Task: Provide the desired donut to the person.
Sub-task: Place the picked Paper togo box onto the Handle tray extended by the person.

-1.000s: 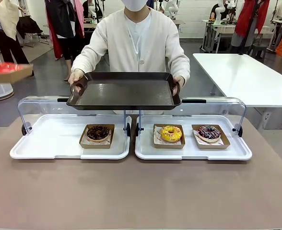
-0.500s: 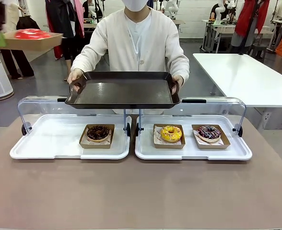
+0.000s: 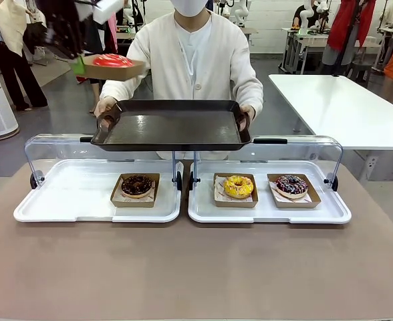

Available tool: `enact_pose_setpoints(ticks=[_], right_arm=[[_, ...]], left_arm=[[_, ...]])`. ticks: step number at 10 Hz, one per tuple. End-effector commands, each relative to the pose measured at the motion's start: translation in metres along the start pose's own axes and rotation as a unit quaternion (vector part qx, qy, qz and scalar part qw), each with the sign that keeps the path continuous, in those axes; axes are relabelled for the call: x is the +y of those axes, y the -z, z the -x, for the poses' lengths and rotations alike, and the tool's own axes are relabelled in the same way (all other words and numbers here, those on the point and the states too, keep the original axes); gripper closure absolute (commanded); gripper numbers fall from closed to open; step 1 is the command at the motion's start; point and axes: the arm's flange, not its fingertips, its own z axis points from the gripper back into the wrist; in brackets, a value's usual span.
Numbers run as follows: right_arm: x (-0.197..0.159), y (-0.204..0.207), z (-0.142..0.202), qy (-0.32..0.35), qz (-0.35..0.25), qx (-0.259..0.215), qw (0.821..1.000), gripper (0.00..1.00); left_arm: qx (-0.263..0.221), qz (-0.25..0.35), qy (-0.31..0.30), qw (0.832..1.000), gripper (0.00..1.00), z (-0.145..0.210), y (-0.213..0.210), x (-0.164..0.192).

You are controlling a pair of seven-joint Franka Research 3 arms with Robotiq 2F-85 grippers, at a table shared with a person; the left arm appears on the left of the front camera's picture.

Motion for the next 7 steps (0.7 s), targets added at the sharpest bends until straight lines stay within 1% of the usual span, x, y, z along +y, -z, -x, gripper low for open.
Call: enact_pose_setpoints(ticks=[1,3,4,5,6,7], right_arm=[[0.000,0.000,0.000,-0.002,-0.001,-0.005,1.000,0.00],[0.000,0.000,0.000,-0.002,-0.001,-0.005,1.000,0.00],[0.000,0.000,0.000,-0.002,-0.001,-0.005,1.000,0.00],[0.000,0.000,0.000,-0.002,-0.001,-0.005,1.000,0.00],[0.000,0.000,0.000,-0.002,-0.001,-0.005,1.000,0.00],[0.000,0.000,0.000,-0.002,-0.001,-0.005,1.000,0.00]], left_arm=[[-0.033,0.002,0.005,0.999,0.99,-0.012,0.016,0.006],[-0.057,0.005,-0.006,0.998,0.99,-0.022,0.035,0.008],[-0.060,0.011,-0.016,0.998,0.99,-0.025,0.041,0.011],[-0.040,0.025,-0.032,0.998,0.99,-0.026,0.042,0.013],[-0.024,0.059,-0.035,0.997,0.99,-0.023,0.037,0.010],[-0.050,0.022,-0.006,0.999,0.99,-0.026,0.043,0.015]])
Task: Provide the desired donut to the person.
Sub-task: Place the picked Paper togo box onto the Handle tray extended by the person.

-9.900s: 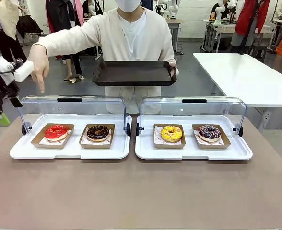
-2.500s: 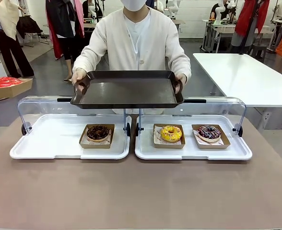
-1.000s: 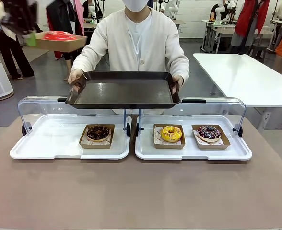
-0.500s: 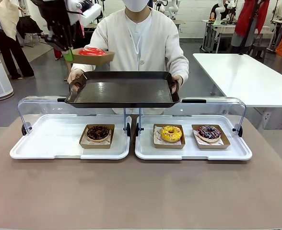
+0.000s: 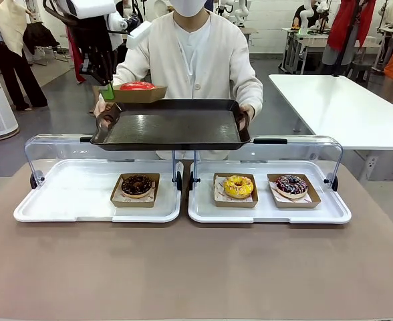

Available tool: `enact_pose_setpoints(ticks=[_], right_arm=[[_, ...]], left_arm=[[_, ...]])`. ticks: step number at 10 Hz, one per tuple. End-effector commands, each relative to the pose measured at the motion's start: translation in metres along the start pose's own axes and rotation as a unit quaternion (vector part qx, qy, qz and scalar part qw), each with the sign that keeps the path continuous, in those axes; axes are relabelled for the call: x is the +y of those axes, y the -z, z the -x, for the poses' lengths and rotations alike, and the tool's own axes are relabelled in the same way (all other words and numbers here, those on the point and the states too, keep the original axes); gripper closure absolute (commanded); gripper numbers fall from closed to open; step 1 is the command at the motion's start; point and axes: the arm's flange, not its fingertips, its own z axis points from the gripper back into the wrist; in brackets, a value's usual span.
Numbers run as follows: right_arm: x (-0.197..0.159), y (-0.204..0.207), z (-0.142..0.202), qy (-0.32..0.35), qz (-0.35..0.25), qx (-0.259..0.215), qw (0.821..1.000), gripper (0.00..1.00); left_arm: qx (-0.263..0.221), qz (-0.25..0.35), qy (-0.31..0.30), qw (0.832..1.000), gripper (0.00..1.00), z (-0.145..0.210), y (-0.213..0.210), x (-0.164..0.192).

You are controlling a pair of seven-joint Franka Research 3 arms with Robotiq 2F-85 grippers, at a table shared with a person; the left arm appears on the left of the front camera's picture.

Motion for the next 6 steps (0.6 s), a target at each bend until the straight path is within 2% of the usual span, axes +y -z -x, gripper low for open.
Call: enact_pose_setpoints(ticks=[1,6], right_arm=[[0.0003,0.0003,-0.0002,-0.002,-0.001,-0.005,1.000,0.00],[0.0003,0.0003,-0.0002,-0.002,-0.001,-0.005,1.000,0.00]], left_arm=[[-0.007,-0.016,0.011,1.000,0.99,-0.0020,-0.0024,0.0028],[0.002,-0.006,-0.009,1.000,0.99,-0.0049,0.0057,0.0069]])
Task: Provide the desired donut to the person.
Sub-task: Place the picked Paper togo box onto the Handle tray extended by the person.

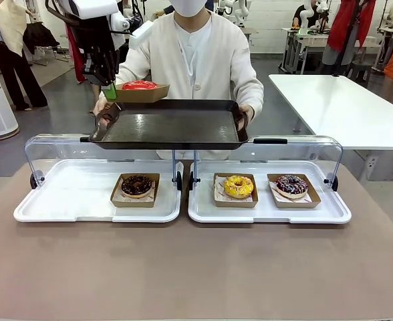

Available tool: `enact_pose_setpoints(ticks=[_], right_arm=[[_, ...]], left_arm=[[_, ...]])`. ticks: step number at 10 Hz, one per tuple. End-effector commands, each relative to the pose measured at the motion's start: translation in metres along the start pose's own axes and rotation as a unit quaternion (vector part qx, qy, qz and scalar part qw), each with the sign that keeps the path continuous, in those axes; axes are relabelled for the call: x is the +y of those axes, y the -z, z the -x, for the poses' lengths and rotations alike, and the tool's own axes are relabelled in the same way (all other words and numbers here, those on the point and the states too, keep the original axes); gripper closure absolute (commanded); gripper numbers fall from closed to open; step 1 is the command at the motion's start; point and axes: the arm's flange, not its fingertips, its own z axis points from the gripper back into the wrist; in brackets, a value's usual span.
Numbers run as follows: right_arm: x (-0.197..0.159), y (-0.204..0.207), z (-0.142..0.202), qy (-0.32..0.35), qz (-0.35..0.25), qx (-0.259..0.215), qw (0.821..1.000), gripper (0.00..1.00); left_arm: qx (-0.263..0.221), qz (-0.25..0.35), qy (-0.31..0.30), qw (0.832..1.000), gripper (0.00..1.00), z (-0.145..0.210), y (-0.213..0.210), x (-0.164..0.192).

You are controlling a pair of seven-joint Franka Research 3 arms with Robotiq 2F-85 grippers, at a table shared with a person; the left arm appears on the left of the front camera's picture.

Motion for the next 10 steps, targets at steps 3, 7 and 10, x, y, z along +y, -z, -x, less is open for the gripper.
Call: enact_pose_setpoints(ticks=[3,7,10], right_arm=[[0.000,0.000,0.000,-0.002,-0.001,-0.005,1.000,0.00],[0.000,0.000,0.000,-0.002,-0.001,-0.005,1.000,0.00],[0.000,0.000,0.000,-0.002,-0.001,-0.005,1.000,0.00]], left_arm=[[-0.001,-0.007,-0.053,0.999,0.99,-0.002,0.022,0.018],[0.017,0.014,-0.072,0.997,0.99,0.005,0.052,0.038],[0.019,0.018,-0.066,0.997,0.99,0.014,0.071,0.043]])
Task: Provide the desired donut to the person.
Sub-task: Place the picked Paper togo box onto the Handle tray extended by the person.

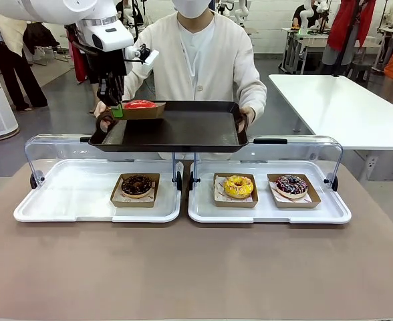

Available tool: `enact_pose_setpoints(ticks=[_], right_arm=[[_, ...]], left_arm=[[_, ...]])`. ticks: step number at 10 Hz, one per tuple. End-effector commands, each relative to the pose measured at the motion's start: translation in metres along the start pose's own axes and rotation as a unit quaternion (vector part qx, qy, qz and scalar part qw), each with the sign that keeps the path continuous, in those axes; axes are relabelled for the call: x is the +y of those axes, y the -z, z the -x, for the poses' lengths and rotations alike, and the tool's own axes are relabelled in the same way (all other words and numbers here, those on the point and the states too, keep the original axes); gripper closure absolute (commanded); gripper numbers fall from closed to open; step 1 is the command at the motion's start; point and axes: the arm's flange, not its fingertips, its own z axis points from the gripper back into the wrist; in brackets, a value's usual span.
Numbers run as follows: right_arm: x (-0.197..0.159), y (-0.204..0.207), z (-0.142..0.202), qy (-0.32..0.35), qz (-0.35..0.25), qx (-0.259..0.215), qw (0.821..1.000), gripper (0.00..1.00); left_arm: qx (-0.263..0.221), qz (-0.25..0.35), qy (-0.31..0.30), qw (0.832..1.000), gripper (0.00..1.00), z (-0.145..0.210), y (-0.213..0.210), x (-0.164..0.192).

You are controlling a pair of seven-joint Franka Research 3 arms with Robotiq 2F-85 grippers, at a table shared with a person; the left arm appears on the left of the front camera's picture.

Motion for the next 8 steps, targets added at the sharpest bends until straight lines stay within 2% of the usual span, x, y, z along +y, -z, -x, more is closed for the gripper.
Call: enact_pose_setpoints(ticks=[1,5,6,7,8], right_arm=[[0.000,0.000,0.000,-0.002,-0.001,-0.005,1.000,0.00],[0.000,0.000,0.000,-0.002,-0.001,-0.005,1.000,0.00],[0.000,0.000,0.000,-0.002,-0.001,-0.005,1.000,0.00],[0.000,0.000,0.000,-0.002,-0.001,-0.005,1.000,0.00],[0.000,0.000,0.000,-0.002,-0.001,-0.005,1.000,0.00]], left_arm=[[0.010,-0.008,0.007,1.000,0.99,0.002,0.003,0.010],[0.008,0.003,0.007,1.000,0.99,0.006,0.022,0.015],[0.005,0.005,0.003,1.000,0.53,0.006,0.023,0.015],[0.005,0.006,0.004,1.000,0.40,0.006,0.023,0.015],[0.006,0.007,0.006,1.000,0.00,0.006,0.022,0.016]])
